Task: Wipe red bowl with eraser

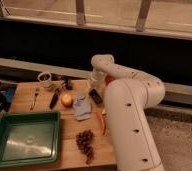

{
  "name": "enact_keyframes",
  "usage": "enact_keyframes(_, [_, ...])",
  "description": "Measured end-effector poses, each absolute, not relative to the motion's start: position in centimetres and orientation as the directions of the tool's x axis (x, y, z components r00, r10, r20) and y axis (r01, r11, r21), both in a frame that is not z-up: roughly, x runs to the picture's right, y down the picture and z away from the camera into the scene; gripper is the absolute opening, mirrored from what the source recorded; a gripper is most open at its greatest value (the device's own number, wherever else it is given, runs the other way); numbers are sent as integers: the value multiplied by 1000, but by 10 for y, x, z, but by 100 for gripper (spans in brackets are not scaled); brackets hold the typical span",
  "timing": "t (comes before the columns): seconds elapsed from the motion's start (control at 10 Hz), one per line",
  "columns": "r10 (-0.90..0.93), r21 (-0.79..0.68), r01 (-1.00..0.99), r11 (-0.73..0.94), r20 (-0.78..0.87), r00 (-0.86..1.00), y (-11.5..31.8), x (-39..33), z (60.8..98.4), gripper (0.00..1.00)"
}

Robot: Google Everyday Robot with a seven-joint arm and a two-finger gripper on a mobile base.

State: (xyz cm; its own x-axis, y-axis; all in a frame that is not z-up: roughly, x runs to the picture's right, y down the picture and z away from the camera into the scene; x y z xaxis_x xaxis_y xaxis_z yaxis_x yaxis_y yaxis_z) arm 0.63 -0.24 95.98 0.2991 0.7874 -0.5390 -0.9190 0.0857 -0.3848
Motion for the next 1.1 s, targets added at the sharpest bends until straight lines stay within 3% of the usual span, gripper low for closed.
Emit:
enact_keyframes(0.5, [797,-374,-923,94,-527,295,-25,7,935,0])
enact_keyframes(1.1, [928,-308,-951,-2,-356,113,-117,66,908,0])
